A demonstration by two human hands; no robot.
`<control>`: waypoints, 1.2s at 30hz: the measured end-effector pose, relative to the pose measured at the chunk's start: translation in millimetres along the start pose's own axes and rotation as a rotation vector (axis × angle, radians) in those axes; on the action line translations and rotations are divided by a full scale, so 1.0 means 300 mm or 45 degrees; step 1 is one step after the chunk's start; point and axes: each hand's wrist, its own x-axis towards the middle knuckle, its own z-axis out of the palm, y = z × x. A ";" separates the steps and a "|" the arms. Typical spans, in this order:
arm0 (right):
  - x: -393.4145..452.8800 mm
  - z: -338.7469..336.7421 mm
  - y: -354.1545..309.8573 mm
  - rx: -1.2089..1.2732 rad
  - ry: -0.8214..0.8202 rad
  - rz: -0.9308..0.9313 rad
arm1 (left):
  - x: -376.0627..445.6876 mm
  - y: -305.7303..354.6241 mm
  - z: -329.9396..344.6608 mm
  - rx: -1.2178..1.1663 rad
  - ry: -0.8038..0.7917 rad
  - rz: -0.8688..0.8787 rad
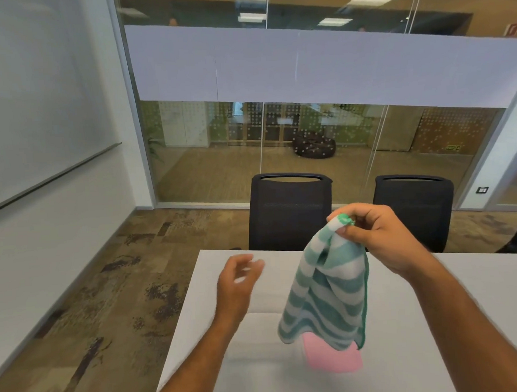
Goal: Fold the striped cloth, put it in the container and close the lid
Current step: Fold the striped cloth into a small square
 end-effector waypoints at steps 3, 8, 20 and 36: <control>0.007 0.033 0.013 -0.113 -0.019 0.037 | -0.020 0.155 0.069 0.048 -0.291 0.330; 0.008 0.092 0.032 -0.266 -0.089 0.034 | -0.032 0.290 0.165 0.157 -0.349 0.739; 0.010 0.086 0.058 -0.316 0.070 0.029 | 0.082 0.316 0.093 0.495 -0.419 0.858; 0.023 -0.118 0.079 -0.256 0.394 0.063 | 0.259 0.355 -0.167 0.837 -0.241 0.736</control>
